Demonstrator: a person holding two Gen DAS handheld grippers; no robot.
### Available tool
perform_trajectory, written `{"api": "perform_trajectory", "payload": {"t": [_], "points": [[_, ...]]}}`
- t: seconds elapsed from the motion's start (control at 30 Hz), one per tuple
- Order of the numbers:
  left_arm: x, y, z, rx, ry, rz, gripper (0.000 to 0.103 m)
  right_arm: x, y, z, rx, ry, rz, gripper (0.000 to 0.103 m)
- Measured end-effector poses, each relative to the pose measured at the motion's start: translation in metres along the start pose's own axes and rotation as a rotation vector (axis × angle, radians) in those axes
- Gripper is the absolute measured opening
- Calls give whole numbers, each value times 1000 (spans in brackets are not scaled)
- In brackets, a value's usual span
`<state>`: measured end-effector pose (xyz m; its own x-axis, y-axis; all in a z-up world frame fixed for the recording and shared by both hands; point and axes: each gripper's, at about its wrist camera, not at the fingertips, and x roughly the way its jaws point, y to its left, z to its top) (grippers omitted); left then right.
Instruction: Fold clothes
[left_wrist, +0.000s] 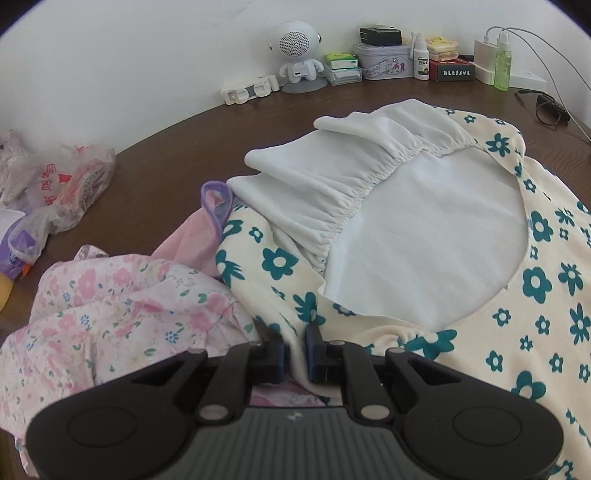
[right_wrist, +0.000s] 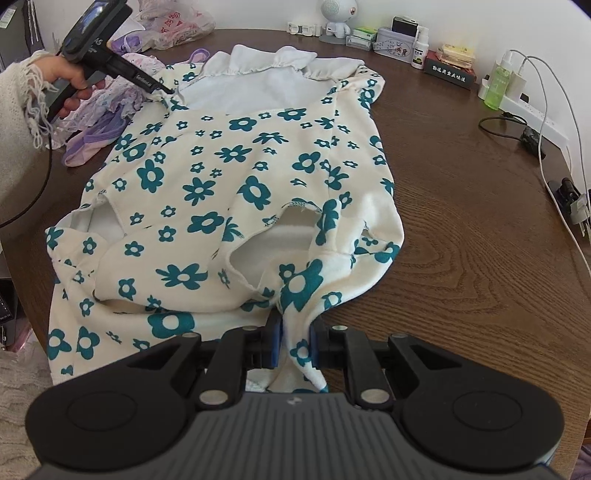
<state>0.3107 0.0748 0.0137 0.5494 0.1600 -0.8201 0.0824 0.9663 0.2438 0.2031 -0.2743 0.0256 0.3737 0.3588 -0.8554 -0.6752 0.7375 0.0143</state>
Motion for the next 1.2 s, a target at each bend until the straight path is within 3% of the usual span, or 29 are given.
{"api": "perform_trajectory", "payload": {"t": [0.3, 0.43, 0.63, 0.83, 1.0, 1.1, 1.2], "points": [[-52, -29, -72, 92, 6, 71, 9, 15, -42, 22, -74, -2, -45, 14], [-77, -35, -97, 23, 13, -4, 9, 23, -61, 36, -117, 4, -79, 14], [-103, -52, -123, -16, 15, -57, 10, 38, -82, 56, -135, 7, -142, 14], [-117, -56, -128, -42, -22, -106, 15, 34, -91, 53, -72, -11, -179, 17], [-128, -25, -114, -125, -108, -141, 45, 2, -85, 30, 13, -96, -162, 19], [-123, -5, -107, -157, -108, -125, 47, -17, -76, 12, 55, -132, -129, 20], [-99, 18, -103, -204, -42, -129, 46, -23, -63, -1, 80, -135, -86, 20]]}}
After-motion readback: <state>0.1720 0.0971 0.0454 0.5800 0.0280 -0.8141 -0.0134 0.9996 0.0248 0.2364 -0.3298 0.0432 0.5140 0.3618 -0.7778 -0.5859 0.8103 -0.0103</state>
